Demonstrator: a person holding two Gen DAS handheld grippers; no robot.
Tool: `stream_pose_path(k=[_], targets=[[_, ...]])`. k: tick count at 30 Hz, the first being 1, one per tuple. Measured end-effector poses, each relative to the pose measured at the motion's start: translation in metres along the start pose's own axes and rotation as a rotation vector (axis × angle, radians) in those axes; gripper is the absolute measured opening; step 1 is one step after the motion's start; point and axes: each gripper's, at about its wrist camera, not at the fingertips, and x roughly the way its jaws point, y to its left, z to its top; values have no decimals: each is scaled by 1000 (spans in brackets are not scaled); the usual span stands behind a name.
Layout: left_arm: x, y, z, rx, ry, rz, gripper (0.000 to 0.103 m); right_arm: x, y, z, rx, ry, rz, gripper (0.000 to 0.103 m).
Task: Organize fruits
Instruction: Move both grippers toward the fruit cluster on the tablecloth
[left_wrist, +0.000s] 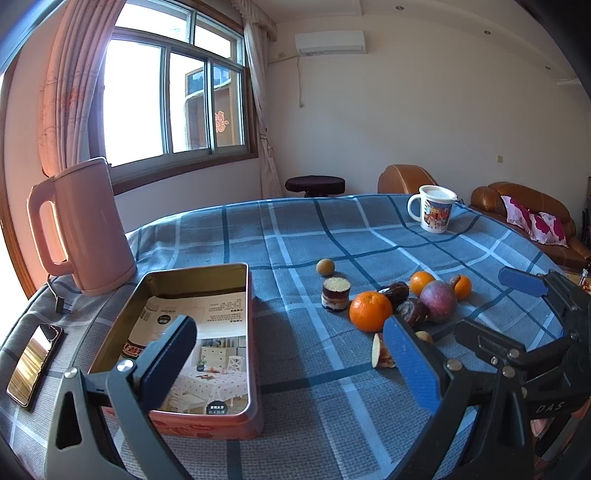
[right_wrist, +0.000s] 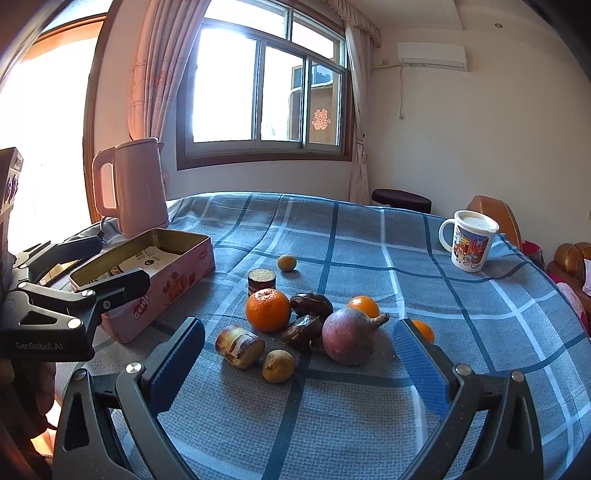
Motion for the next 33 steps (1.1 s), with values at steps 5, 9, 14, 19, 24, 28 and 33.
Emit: stream_pose_path(k=[5,9,14,19,24,28,33], targets=[[0,-1,-1,1,1,2,103,1,1,-1,2,2,2,102],[0,-1,-2,1,0,1,103,1,1,-1,2,4,5,102],[2,-2,-2,3,4,0,103,1,1,-1,3,6,5,102],[3,-3,-2,3,7,-2,103,3,0,-2,7,11,-1,102],[6,-6,-5,-3,21,-3,103,9,-10,-6,38,39,-23,102],[12,-9,-9,-10,41,-16,103,15,-18,-12,58,75,-34,102],[15,-14,-12,3,55,-25,103,22,-17,-17,65,98,0,101]])
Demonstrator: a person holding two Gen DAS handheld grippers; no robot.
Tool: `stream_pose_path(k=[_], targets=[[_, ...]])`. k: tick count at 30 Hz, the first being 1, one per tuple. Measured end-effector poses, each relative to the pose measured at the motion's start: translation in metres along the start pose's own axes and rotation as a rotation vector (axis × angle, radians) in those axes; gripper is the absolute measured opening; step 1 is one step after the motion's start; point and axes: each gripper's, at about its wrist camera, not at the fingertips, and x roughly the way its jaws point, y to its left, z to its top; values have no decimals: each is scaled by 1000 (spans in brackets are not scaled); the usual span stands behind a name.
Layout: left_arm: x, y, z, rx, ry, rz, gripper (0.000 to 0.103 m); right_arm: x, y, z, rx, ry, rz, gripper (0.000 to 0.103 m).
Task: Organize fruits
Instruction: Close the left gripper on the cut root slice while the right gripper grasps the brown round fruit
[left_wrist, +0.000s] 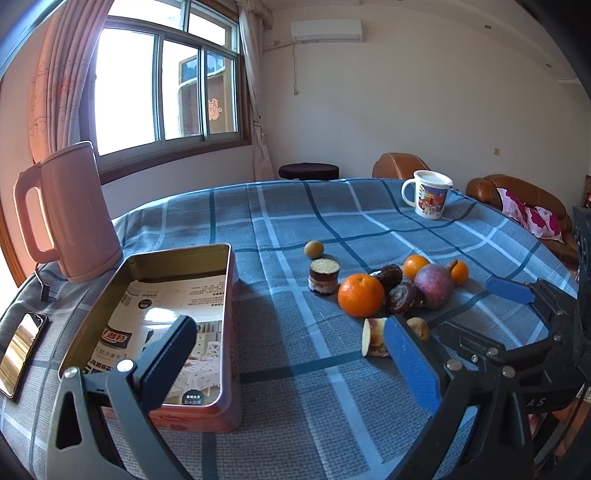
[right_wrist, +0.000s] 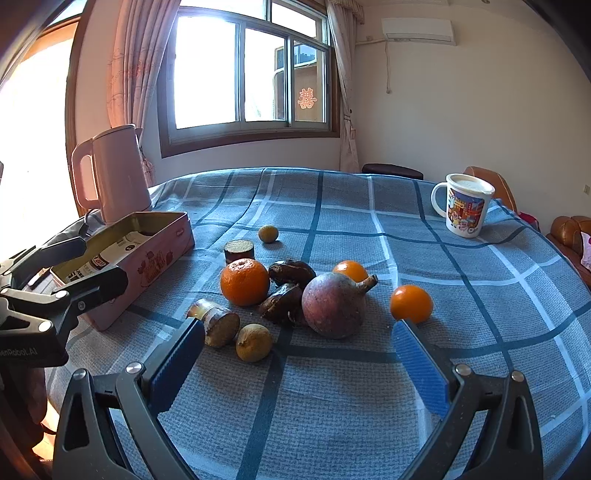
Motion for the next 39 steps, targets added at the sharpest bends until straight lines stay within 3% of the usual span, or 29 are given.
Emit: stream_pose_path(k=[3,5,6,12,19,22,30,34,39], targets=[[3,-2,0,4,8,-6,103,6,7,-1,-17,20,17,96],[5,-2,-1,2,13,-11,103,13,9,-3,-19,55,45,75],[6,-2,-1,-1,16,-12,103,16,9,-4,-18,70,54,71],[7,-2,-1,-21,26,-46,103,26,15,-5,-41,113,64,66],[11,-12,-2,-5,41,-67,103,42,14,-5,-49,194,116,39],[12,-16,-3,2,48,-88,101,40,14,-6,-53,183,133,29],[25,-28,-1,7,95,-139,90,18,2,-7,-21,83,91,29],[38,-46,2,33,142,-183,75,5,-12,-4,-2,33,53,29],[55,-65,3,76,216,-194,65,-1,-22,-5,18,8,47,29]])
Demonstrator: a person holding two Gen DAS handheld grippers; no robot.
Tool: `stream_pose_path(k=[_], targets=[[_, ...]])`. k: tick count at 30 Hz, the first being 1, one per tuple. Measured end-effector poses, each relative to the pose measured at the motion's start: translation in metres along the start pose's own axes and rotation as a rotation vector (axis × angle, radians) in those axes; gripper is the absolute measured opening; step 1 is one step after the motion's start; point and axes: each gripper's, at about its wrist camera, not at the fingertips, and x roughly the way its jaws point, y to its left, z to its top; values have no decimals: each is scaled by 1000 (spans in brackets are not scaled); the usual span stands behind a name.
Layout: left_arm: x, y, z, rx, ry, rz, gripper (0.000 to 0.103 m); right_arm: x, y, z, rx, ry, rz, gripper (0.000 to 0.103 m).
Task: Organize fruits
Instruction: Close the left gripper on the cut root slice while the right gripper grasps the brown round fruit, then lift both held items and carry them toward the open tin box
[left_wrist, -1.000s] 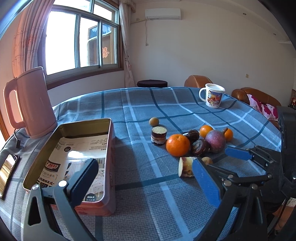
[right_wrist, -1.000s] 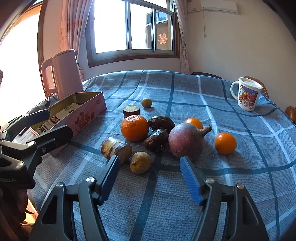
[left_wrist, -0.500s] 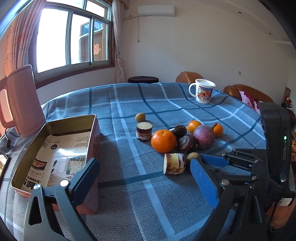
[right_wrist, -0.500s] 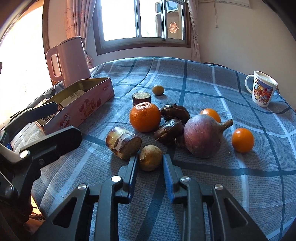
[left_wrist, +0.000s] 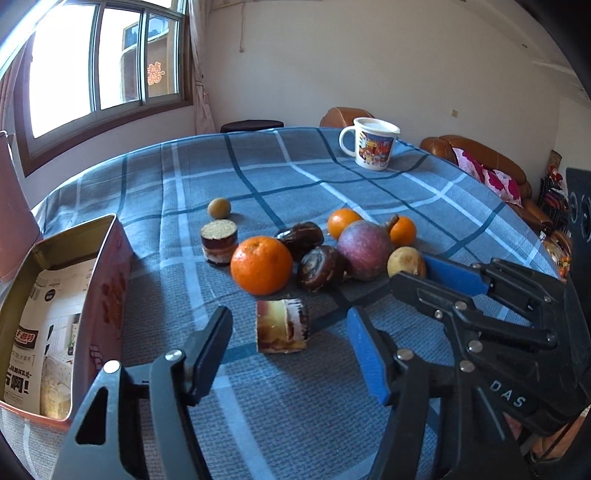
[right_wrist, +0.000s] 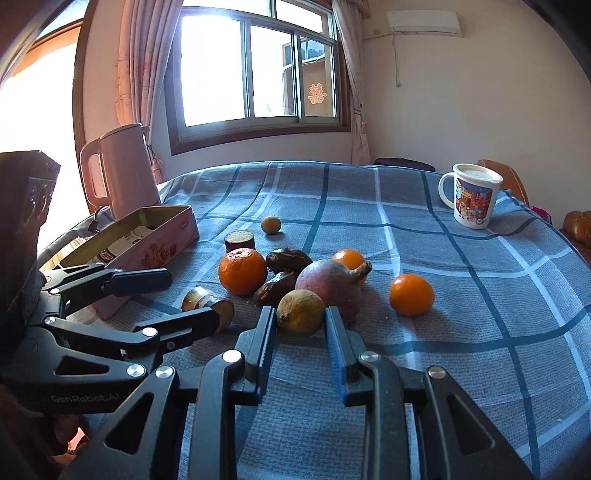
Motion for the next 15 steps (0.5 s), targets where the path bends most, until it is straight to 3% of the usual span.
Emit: stream_pose_path(k=[4,7,15], targets=[[14,2,2,-20,60,-21,42,-1,-2,-2,4,-6,12,29],[16,7,3,-45,63,-25,33,-1,-2,-3,3,-8,18,29],[6,11,0,-48,19,-26,33,-2,2,-2,-8,-19,21,29]])
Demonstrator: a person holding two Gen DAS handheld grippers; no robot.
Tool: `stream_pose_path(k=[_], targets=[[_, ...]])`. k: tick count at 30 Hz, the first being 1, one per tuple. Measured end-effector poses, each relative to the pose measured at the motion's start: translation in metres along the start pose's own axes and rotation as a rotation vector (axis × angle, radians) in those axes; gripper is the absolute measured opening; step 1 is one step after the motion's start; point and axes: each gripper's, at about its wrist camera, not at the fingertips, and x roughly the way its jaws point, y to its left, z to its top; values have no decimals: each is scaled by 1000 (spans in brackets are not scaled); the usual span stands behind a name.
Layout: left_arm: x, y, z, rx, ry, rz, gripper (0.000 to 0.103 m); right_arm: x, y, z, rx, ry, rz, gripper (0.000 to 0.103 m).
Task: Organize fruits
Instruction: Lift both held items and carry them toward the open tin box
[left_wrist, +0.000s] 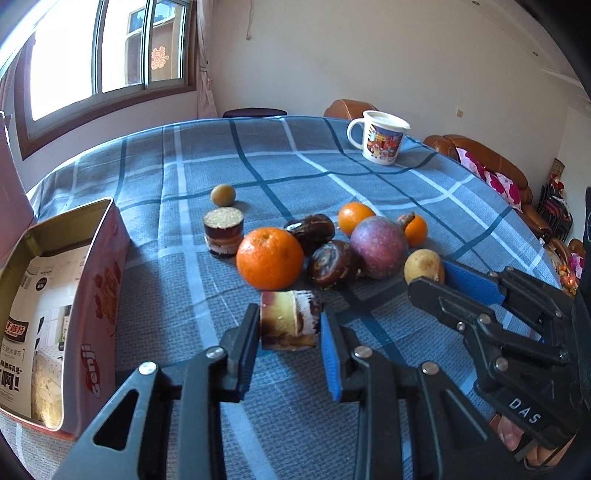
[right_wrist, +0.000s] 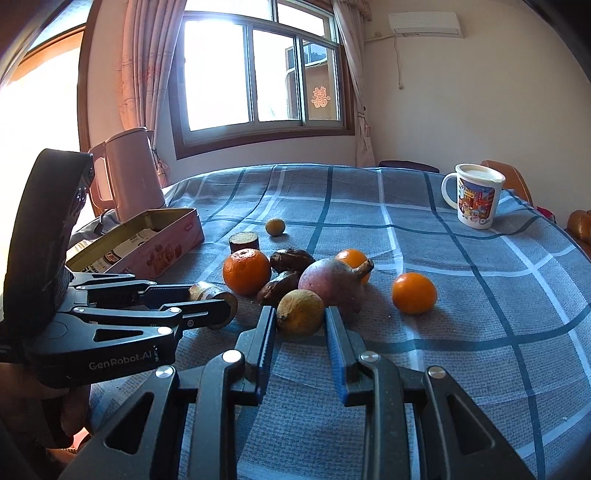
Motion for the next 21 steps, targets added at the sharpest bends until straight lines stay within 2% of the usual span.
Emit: stream_pose_path(k=[11,21], targets=[[-18,9,-1,28,-86,85,33,-1,16,6,-44,-23,24,29],[-26,16,-4,6,-125,95,33,1,30,9,-79,-35,53,29]])
